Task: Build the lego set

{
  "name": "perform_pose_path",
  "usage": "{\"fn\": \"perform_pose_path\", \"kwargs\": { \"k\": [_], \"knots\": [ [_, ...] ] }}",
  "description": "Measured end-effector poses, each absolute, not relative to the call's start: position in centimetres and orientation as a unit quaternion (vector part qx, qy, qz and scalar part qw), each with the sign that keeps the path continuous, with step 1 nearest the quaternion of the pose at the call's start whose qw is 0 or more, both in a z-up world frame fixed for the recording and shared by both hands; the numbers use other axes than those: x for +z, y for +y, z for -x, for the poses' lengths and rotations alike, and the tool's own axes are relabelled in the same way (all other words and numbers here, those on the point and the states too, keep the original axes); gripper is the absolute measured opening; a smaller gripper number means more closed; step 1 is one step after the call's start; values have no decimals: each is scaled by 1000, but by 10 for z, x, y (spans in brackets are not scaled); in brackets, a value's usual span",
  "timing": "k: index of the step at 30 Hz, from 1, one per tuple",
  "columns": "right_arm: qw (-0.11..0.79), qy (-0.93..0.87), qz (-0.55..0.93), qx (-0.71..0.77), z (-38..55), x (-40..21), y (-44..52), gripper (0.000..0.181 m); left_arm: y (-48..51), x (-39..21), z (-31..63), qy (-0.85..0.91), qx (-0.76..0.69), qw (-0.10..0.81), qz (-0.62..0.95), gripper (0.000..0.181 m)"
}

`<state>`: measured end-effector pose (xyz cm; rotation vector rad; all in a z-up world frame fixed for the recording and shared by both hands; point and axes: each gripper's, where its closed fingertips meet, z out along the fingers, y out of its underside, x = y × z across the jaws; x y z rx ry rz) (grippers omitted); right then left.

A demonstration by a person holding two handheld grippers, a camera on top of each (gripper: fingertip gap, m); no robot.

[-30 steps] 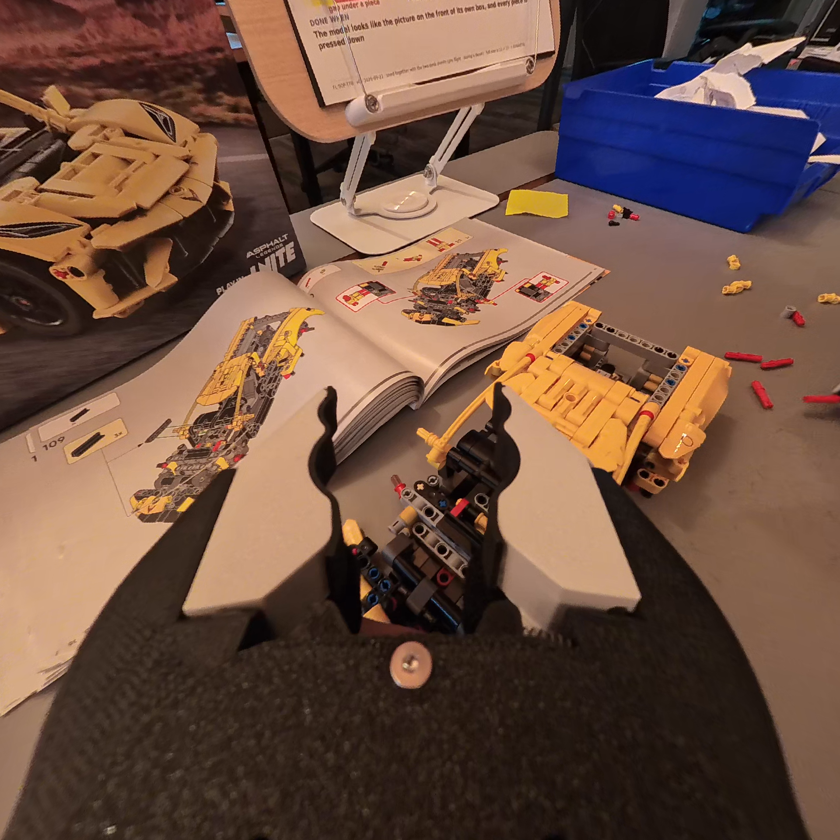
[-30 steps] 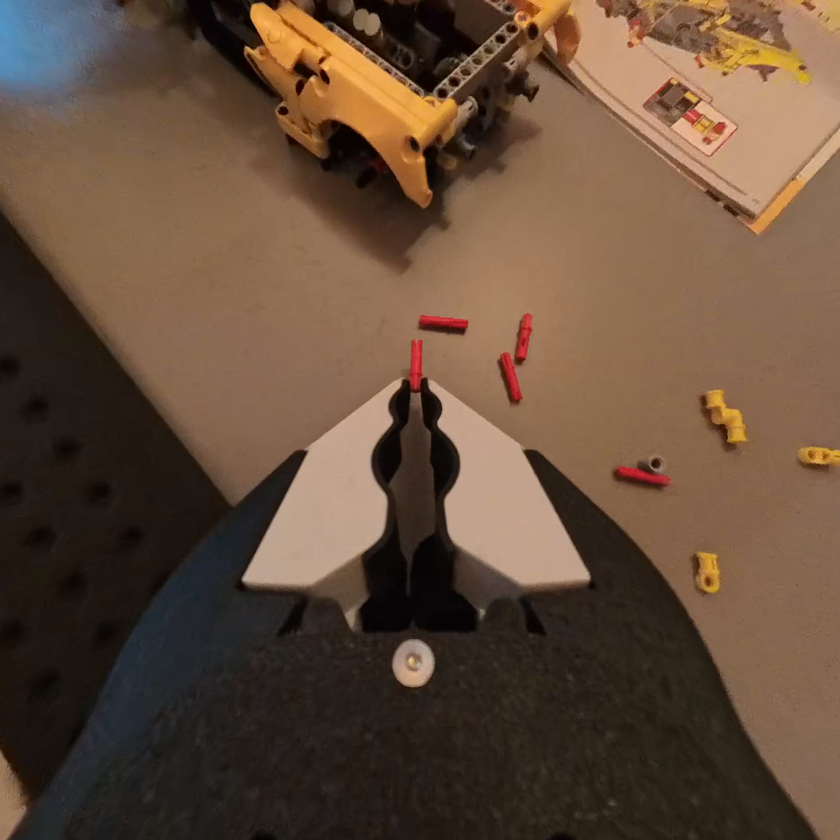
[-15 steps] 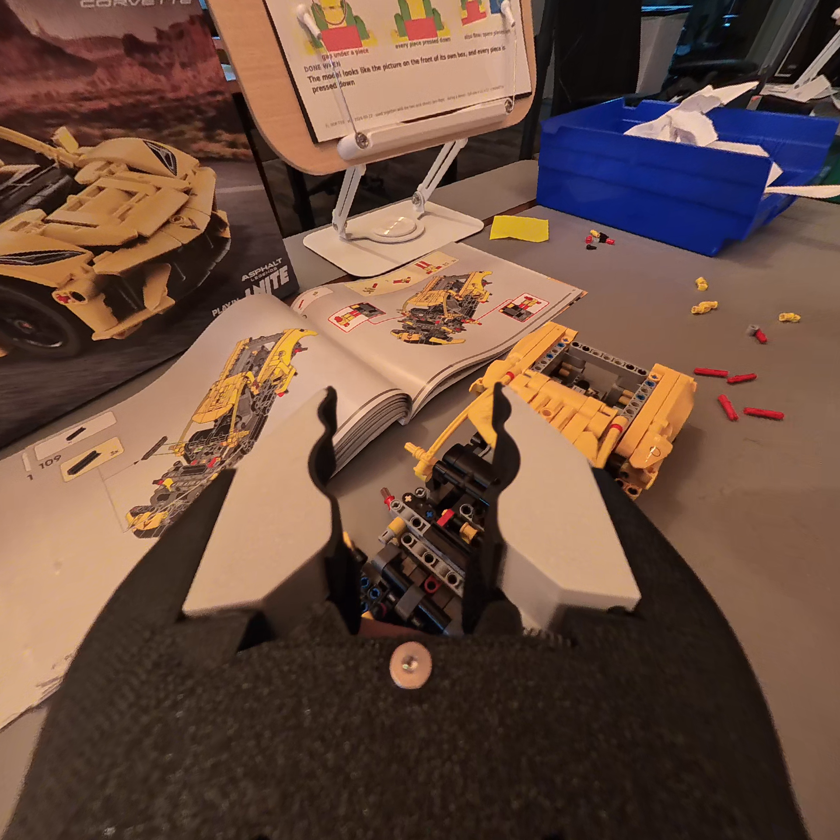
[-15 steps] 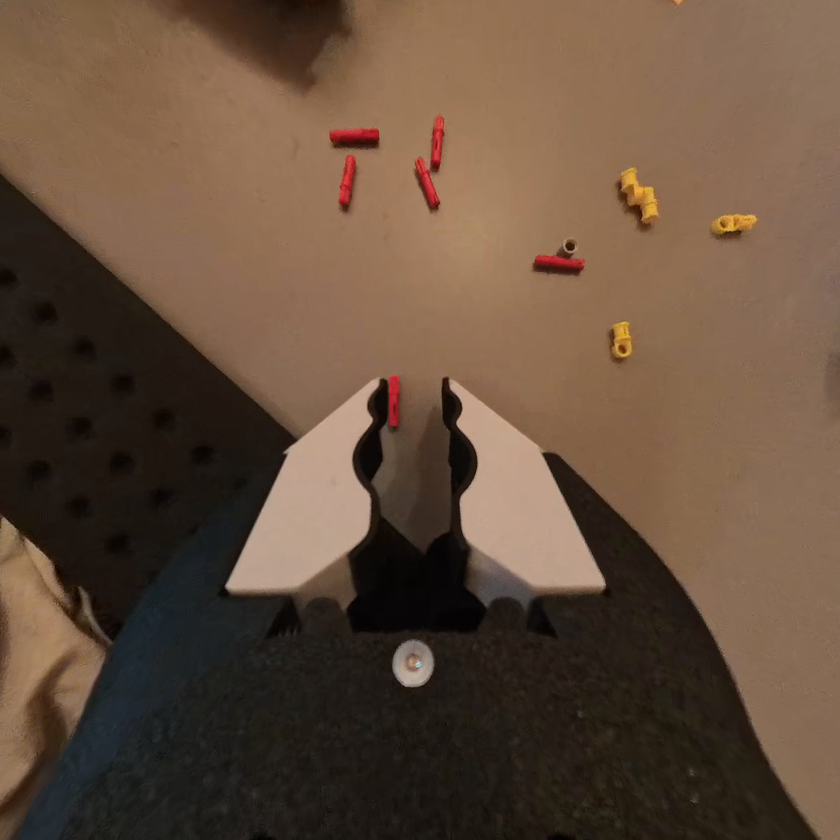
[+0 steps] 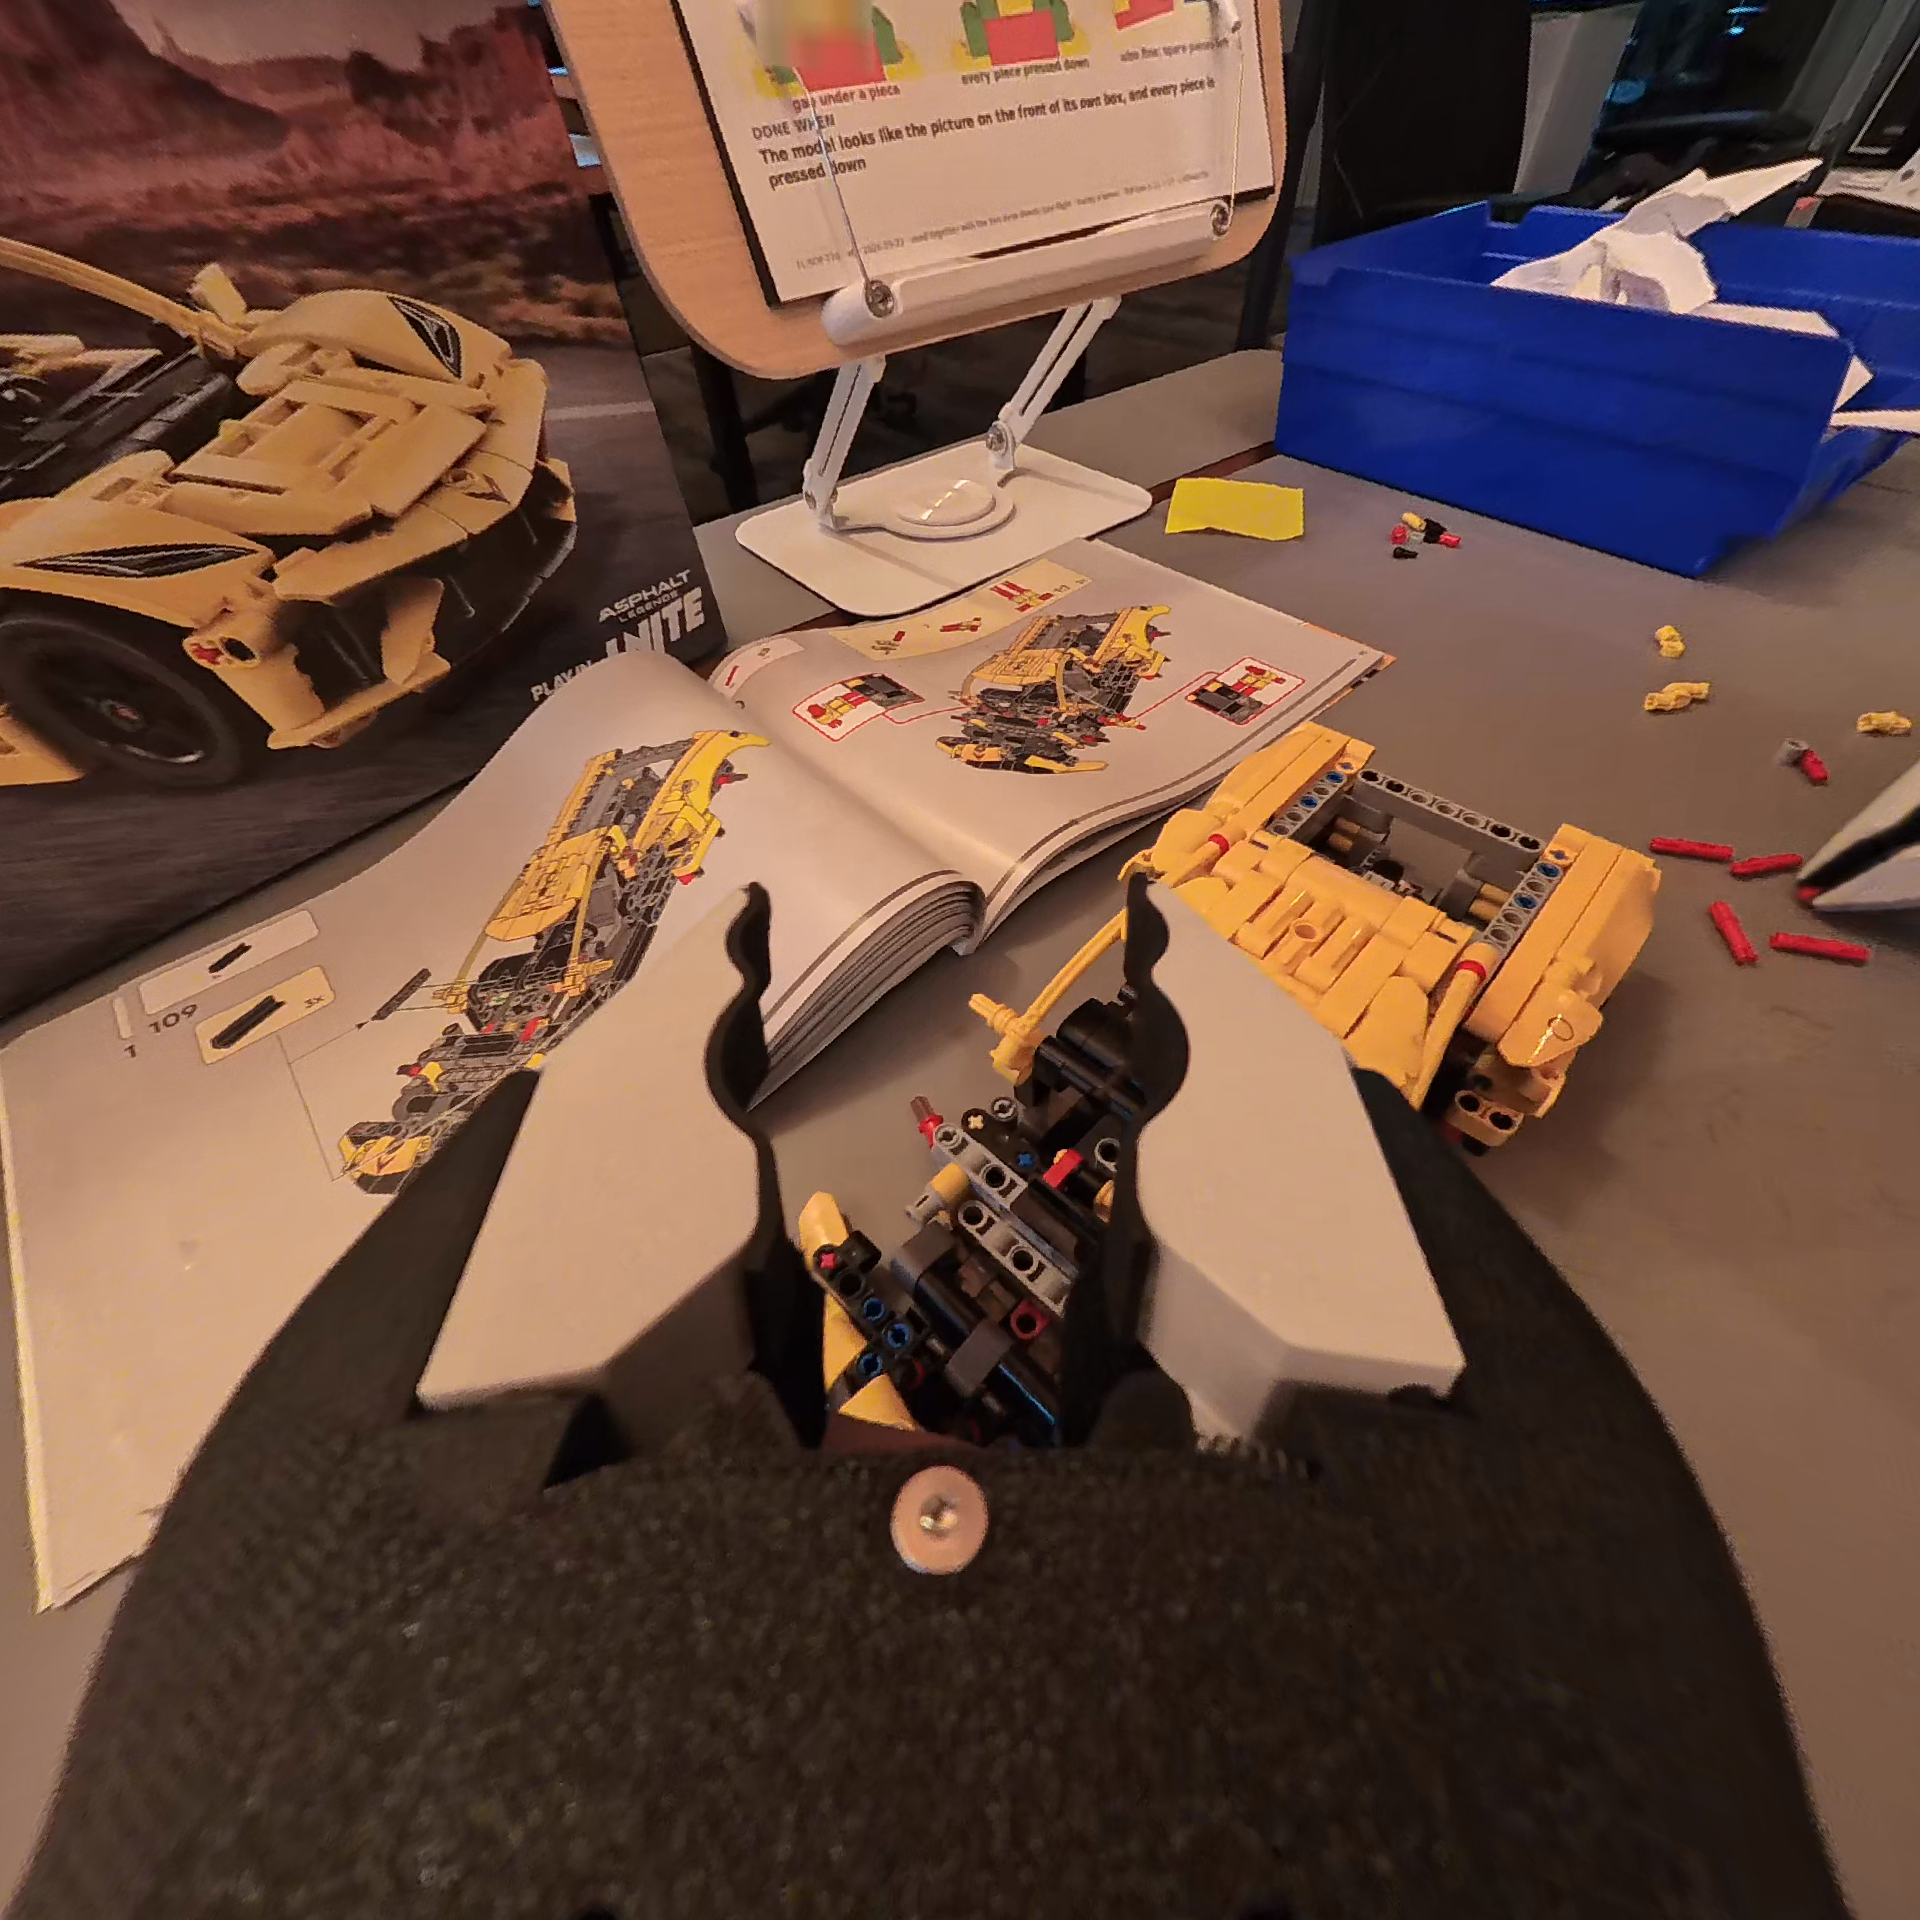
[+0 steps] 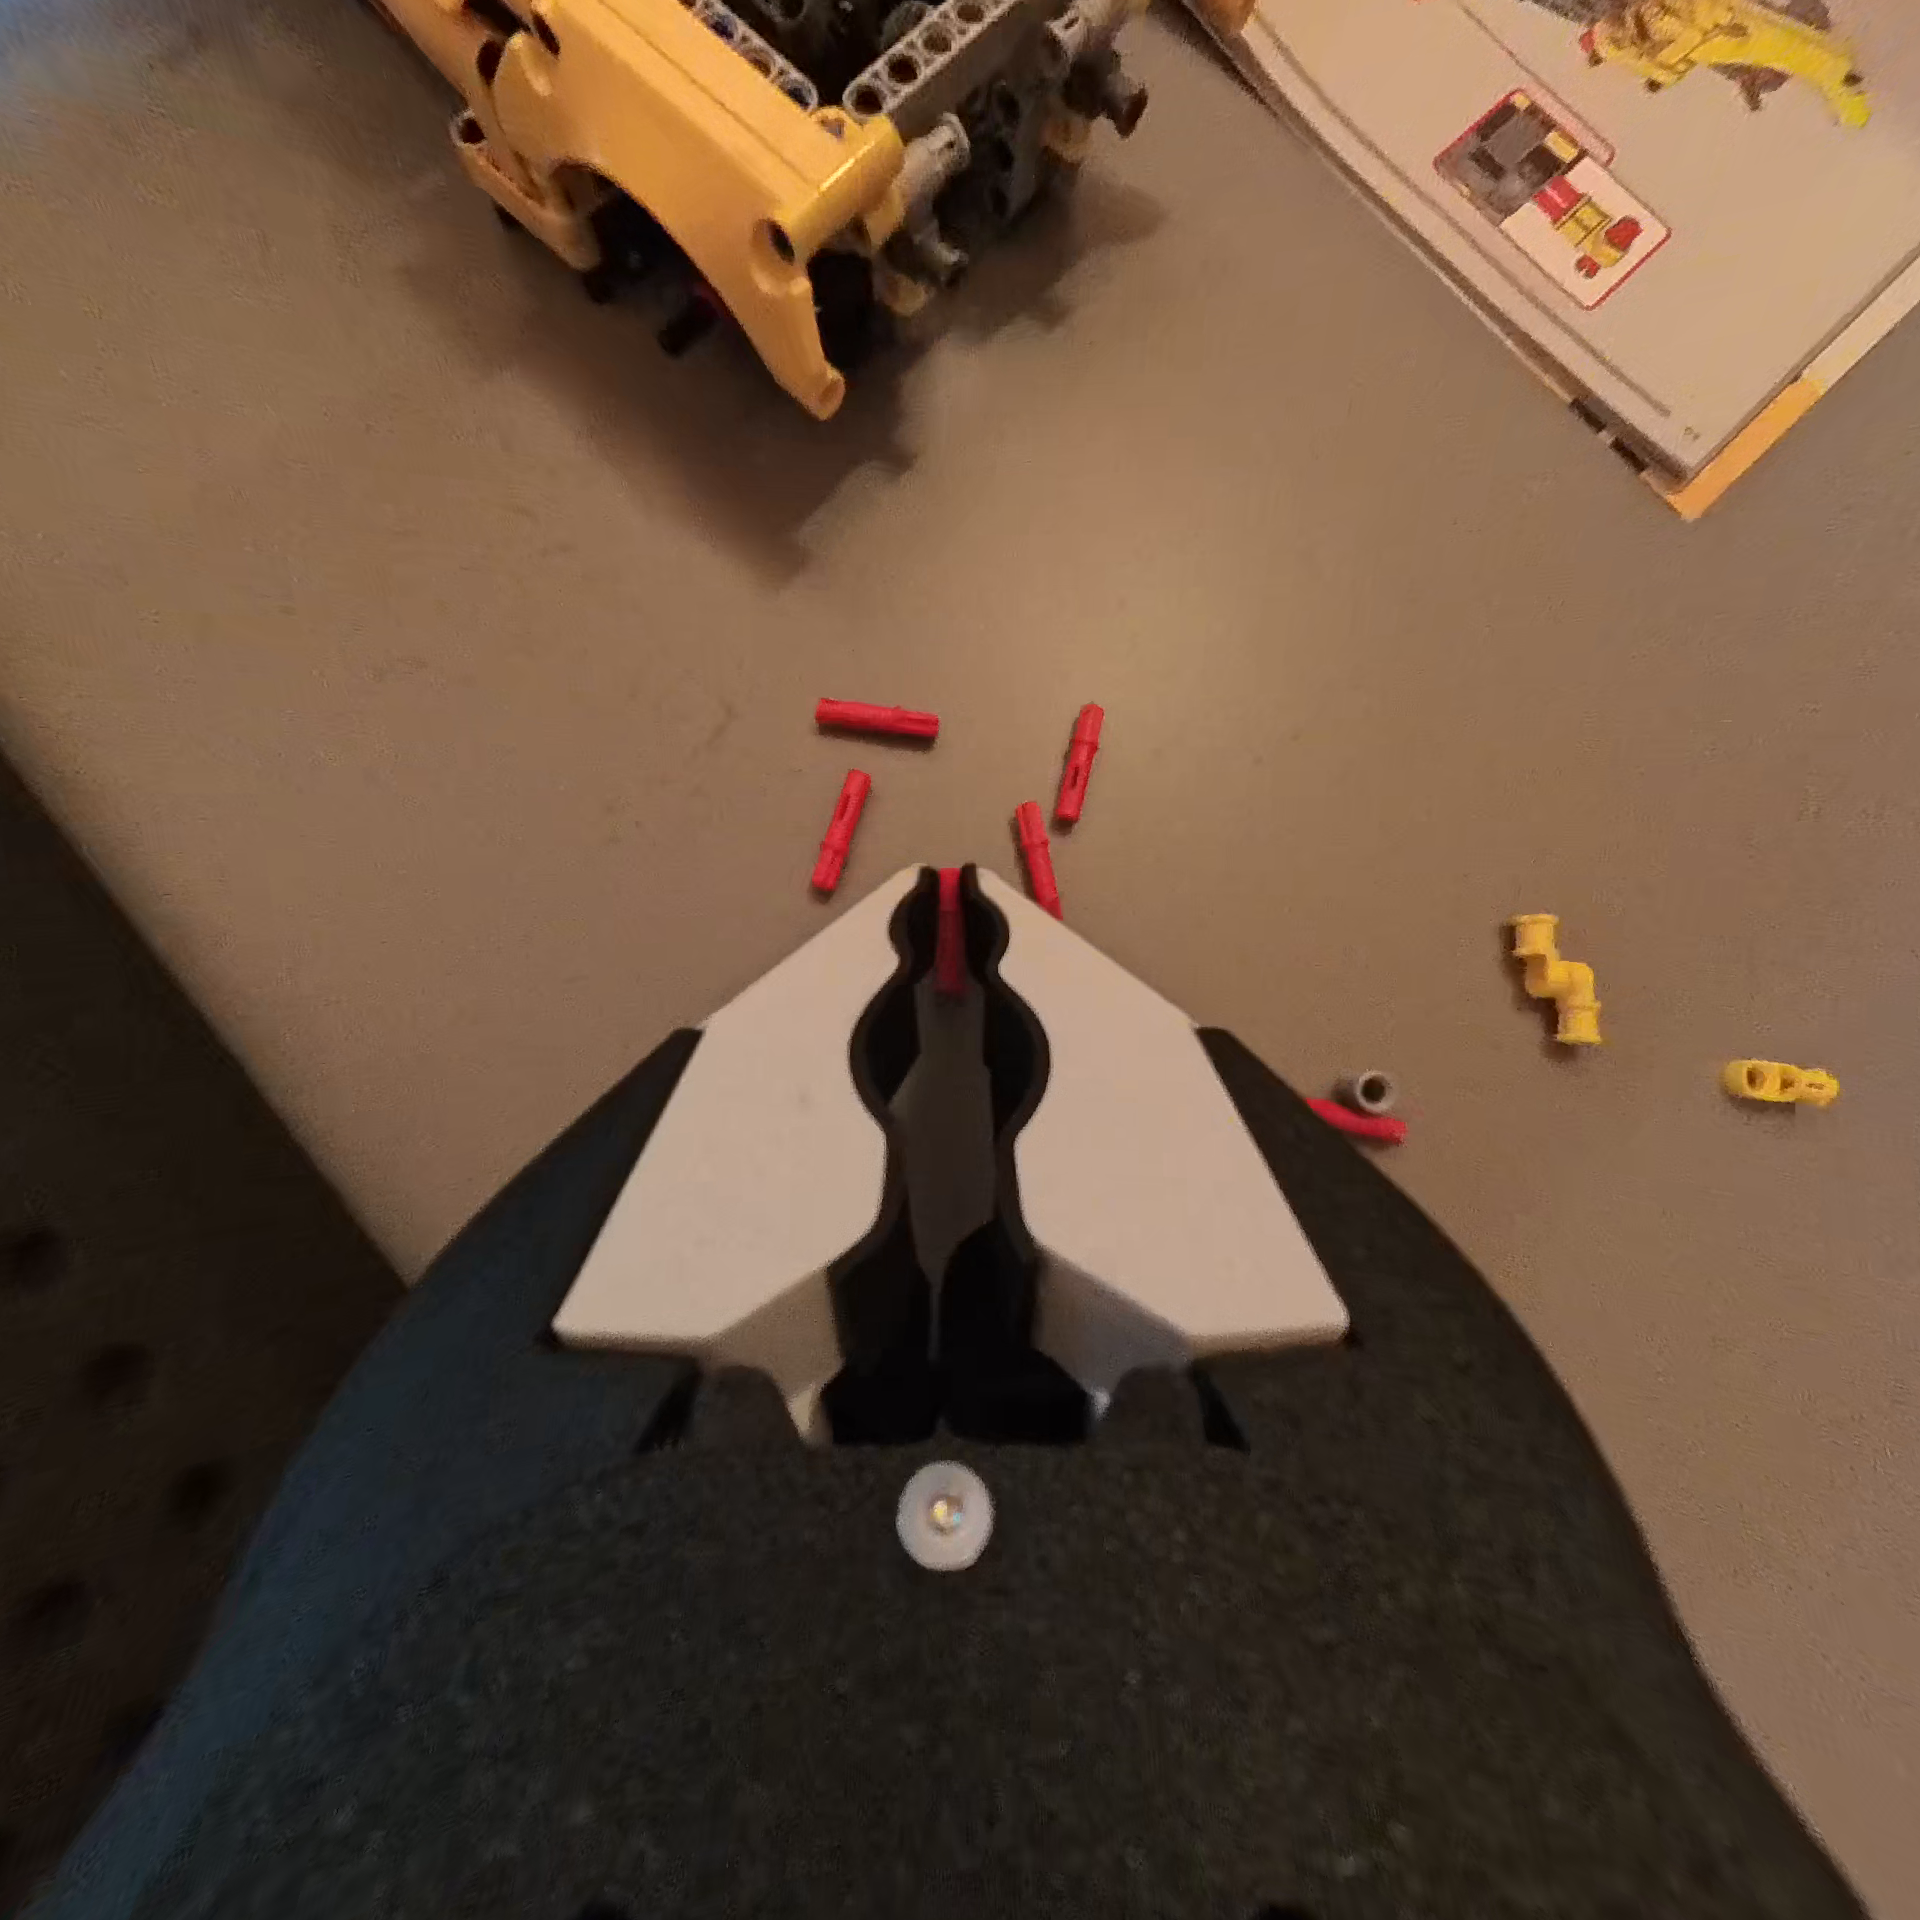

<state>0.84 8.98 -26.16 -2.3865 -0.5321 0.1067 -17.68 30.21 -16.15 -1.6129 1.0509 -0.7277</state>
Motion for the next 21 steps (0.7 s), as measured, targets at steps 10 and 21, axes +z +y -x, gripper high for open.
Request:
{"fn": "perform_pose_path", "kwargs": {
  "k": [10,21],
  "knots": [
    [376,-82,923,-20,-94,-246,60,37,298,-165,172,446,-306,508,670,69],
    [354,-85,931,-22,-99,-262,76,21,303,-167,175,442,-298,509,676,69]
  ]
}}
